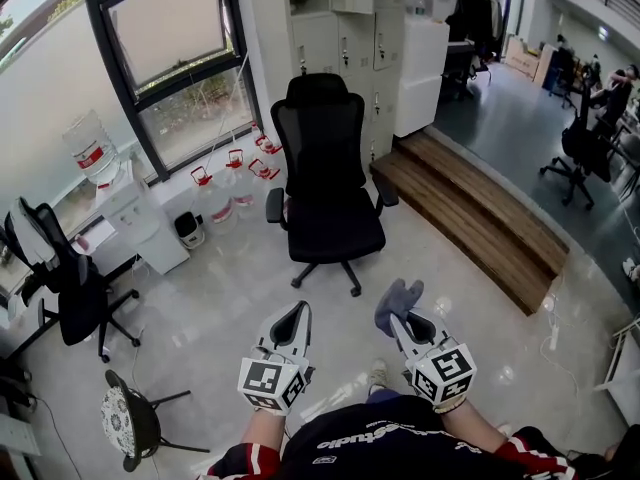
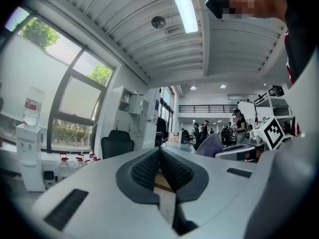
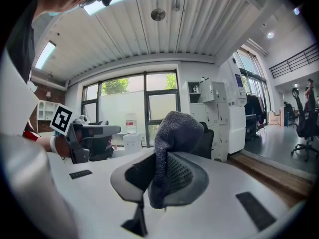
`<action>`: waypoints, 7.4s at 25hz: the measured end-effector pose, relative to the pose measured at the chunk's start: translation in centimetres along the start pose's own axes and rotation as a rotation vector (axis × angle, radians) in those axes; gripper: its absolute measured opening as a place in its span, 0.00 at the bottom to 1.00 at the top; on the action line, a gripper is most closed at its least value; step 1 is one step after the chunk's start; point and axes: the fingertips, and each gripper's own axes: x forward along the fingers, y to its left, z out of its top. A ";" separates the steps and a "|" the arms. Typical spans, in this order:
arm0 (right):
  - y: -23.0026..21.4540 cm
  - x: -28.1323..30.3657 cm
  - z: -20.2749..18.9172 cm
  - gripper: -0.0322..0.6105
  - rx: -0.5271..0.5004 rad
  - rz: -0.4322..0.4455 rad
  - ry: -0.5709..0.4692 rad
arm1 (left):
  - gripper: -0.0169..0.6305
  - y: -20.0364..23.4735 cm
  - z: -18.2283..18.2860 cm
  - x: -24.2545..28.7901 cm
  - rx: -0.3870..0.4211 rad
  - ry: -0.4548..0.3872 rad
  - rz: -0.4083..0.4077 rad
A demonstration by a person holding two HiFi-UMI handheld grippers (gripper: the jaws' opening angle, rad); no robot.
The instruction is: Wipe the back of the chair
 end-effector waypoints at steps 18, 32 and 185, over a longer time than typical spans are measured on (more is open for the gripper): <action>-16.9 16.1 4.9 0.15 0.024 0.049 -0.039 | 0.06 7.2 2.5 20.7 0.036 0.018 0.056; -31.6 23.4 7.3 0.15 0.085 0.071 -0.068 | 0.06 6.5 4.5 38.4 0.118 0.064 0.028; -37.4 127.8 5.3 0.15 -0.047 0.249 0.329 | 0.06 69.3 1.6 69.5 -0.195 0.119 0.365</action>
